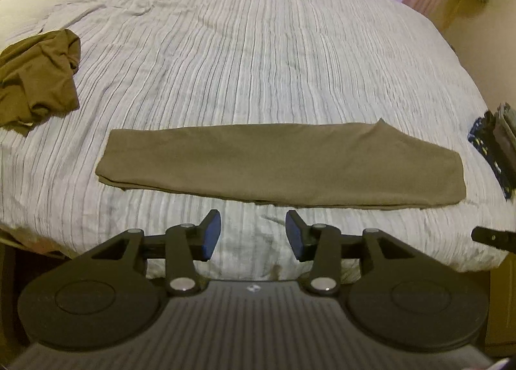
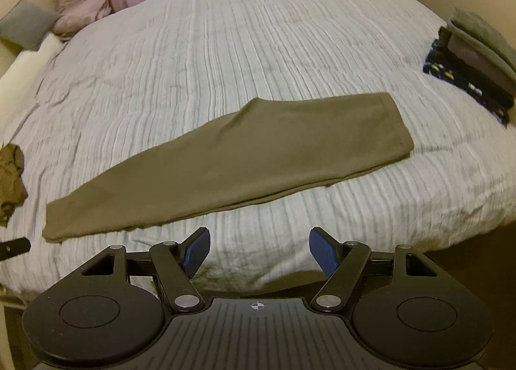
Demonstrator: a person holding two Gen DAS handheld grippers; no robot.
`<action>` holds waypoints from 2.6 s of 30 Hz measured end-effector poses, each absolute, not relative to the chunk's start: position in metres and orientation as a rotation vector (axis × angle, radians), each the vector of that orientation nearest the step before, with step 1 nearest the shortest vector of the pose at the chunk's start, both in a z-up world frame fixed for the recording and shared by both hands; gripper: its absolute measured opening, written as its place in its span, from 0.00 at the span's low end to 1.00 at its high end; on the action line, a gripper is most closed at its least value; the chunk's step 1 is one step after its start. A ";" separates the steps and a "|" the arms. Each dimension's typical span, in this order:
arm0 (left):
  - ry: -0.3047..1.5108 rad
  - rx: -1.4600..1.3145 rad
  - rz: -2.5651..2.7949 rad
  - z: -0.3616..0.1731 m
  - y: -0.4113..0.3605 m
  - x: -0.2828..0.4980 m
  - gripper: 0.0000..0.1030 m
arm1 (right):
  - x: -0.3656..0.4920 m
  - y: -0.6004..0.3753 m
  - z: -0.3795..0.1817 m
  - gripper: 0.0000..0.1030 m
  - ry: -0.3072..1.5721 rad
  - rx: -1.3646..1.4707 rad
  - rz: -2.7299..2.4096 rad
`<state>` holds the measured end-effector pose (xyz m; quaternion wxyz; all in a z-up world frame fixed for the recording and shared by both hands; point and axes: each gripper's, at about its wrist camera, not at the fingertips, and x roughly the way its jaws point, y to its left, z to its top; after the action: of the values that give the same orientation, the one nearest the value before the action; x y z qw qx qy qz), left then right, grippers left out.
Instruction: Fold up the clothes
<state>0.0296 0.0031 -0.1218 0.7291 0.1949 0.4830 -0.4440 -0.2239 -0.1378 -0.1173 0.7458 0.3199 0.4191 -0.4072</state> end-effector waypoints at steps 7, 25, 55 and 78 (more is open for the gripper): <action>1.045 0.380 -0.959 -0.110 -0.024 -0.039 0.40 | -0.276 -0.172 -0.104 0.69 0.932 0.705 -0.854; 1.040 0.300 -0.760 -0.097 -0.024 -0.134 0.45 | -0.319 -0.208 -0.104 0.69 1.056 0.510 -0.631; 1.023 0.317 -0.666 -0.097 -0.017 -0.163 0.49 | -0.330 -0.219 -0.115 0.69 1.084 0.536 -0.556; 1.089 0.155 -0.669 -0.141 -0.021 0.026 0.40 | -0.214 -0.253 -0.122 0.69 1.079 0.633 -0.713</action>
<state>0.0258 -0.0208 -0.1407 0.7998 0.0720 0.5078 -0.3118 -0.2142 -0.2527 -0.1221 0.7520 0.2898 0.4939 -0.3264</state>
